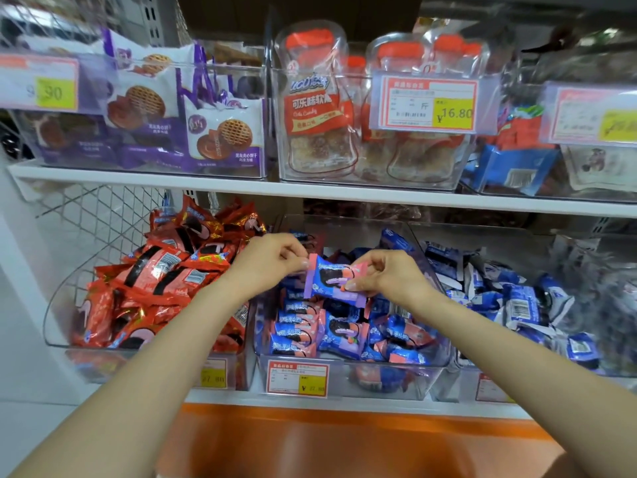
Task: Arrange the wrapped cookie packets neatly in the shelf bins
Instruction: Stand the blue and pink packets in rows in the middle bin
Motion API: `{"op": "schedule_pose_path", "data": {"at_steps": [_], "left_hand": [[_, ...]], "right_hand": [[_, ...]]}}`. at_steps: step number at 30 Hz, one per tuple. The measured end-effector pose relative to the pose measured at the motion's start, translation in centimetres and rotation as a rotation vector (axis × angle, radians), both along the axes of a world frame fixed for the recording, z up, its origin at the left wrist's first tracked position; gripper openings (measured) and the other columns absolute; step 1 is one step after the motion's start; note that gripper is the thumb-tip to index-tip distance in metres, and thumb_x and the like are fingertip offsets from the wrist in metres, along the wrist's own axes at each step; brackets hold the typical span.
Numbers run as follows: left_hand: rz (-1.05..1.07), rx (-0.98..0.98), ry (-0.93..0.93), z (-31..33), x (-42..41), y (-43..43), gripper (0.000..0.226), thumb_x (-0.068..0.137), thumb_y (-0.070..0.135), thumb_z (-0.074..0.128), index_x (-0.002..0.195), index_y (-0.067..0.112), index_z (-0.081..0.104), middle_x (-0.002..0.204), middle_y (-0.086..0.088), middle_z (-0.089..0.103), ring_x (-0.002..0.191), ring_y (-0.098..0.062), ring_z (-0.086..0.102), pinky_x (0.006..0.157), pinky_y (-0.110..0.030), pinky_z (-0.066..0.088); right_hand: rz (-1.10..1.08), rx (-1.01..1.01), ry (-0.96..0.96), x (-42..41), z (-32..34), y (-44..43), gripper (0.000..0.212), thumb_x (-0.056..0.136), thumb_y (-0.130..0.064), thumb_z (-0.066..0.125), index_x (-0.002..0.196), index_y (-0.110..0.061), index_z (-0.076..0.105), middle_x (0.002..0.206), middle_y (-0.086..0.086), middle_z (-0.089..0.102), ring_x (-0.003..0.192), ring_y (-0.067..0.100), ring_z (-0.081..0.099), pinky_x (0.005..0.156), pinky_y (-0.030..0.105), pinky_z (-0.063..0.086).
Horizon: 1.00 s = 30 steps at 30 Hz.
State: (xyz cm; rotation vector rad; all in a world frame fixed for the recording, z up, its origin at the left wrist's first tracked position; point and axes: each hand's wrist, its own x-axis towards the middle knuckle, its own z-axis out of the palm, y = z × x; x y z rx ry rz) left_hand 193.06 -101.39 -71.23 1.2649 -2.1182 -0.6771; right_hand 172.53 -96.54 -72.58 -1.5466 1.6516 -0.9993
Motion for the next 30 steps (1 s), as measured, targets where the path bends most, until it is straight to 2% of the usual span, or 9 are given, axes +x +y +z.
{"op": "schedule_pose_path", "data": {"at_steps": [3, 7, 8, 11, 17, 21, 23, 27, 30], "left_hand": [[0.19, -0.161, -0.046, 1.0, 2.0, -0.7, 0.01, 0.088, 0.024, 0.063, 0.094, 0.016, 0.065, 0.086, 0.002, 0.065, 0.085, -0.016, 0.06, 0.082, -0.032, 0.05], [0.267, -0.186, -0.068, 1.1, 3.4, -1.2, 0.014, 0.089, 0.022, 0.061, 0.099, 0.014, 0.066, 0.086, 0.004, 0.063, 0.092, -0.021, 0.062, 0.085, -0.039, 0.05], [0.254, -0.18, -0.074, 1.0, 3.4, -1.2, 0.013, 0.089, 0.021, 0.061, 0.099, 0.015, 0.066, 0.087, 0.004, 0.062, 0.092, -0.021, 0.062, 0.085, -0.039, 0.05], [0.231, -0.18, -0.084, 0.8, 3.1, -1.1, 0.014, 0.089, 0.022, 0.06, 0.1, 0.015, 0.065, 0.088, 0.004, 0.062, 0.091, -0.019, 0.06, 0.085, -0.039, 0.05], [0.225, -0.191, -0.087, 0.9, 2.5, -1.0, 0.013, 0.09, 0.023, 0.059, 0.1, 0.016, 0.064, 0.086, 0.006, 0.06, 0.091, -0.018, 0.059, 0.082, -0.037, 0.05], [0.2, -0.202, -0.08, 0.9, 1.8, -0.9, 0.012, 0.09, 0.024, 0.059, 0.099, 0.017, 0.064, 0.087, 0.006, 0.06, 0.089, -0.017, 0.059, 0.081, -0.036, 0.051], [0.183, -0.212, -0.077, 0.8, 1.5, -0.9, 0.013, 0.09, 0.023, 0.059, 0.099, 0.016, 0.064, 0.088, 0.006, 0.061, 0.087, -0.015, 0.058, 0.081, -0.035, 0.051], [0.154, -0.203, -0.069, 0.5, 0.5, -0.9, 0.011, 0.09, 0.02, 0.059, 0.098, 0.015, 0.065, 0.083, 0.006, 0.06, 0.083, -0.014, 0.057, 0.078, -0.031, 0.049], [0.093, -0.173, -0.046, -0.1, -0.4, -0.7, 0.009, 0.089, 0.016, 0.06, 0.096, 0.012, 0.065, 0.08, 0.004, 0.059, 0.08, -0.014, 0.057, 0.077, -0.028, 0.048]], "right_hand": [[0.029, -0.003, 0.16, 1.3, -0.7, -1.3, 0.025, 0.065, -0.012, 0.085, 0.082, -0.011, 0.066, 0.068, 0.008, 0.055, 0.065, 0.016, 0.049, 0.063, 0.031, 0.047], [0.034, -0.008, 0.254, 4.1, -2.0, -4.0, 0.04, 0.066, -0.015, 0.084, 0.098, 0.0, 0.067, 0.07, 0.002, 0.056, 0.068, 0.012, 0.049, 0.055, 0.015, 0.04], [0.031, -0.008, 0.3, 4.7, -2.3, -4.7, 0.044, 0.066, -0.017, 0.084, 0.102, 0.001, 0.066, 0.076, 0.004, 0.061, 0.074, 0.013, 0.052, 0.057, 0.016, 0.04], [0.002, 0.001, 0.427, 5.6, -3.4, -6.2, 0.047, 0.068, -0.024, 0.084, 0.105, -0.003, 0.064, 0.104, 0.013, 0.067, 0.097, 0.026, 0.061, 0.077, 0.028, 0.048], [-0.057, -0.05, 0.795, 6.1, -2.9, -6.2, 0.05, 0.077, -0.041, 0.073, 0.107, -0.005, 0.057, 0.107, 0.013, 0.064, 0.103, 0.03, 0.059, 0.071, 0.031, 0.04], [-0.017, -0.055, 0.862, 5.9, -2.9, -6.1, 0.062, 0.076, -0.049, 0.072, 0.12, -0.01, 0.05, 0.112, 0.013, 0.062, 0.106, 0.031, 0.057, 0.078, 0.033, 0.045], [0.018, -0.032, 0.861, 5.0, -1.8, -5.8, 0.06, 0.075, -0.051, 0.071, 0.117, -0.012, 0.053, 0.113, 0.01, 0.062, 0.106, 0.028, 0.057, 0.077, 0.031, 0.043], [0.015, -0.111, 0.809, 1.5, 1.7, -5.8, 0.029, 0.088, -0.023, 0.061, 0.117, -0.019, 0.06, 0.122, 0.006, 0.062, 0.109, 0.027, 0.057, 0.079, 0.026, 0.043], [0.196, -0.012, 0.895, -0.2, 2.1, -6.3, 0.032, 0.089, -0.007, 0.053, 0.117, -0.02, 0.062, 0.127, 0.001, 0.058, 0.109, 0.021, 0.055, 0.08, 0.025, 0.045]]}}
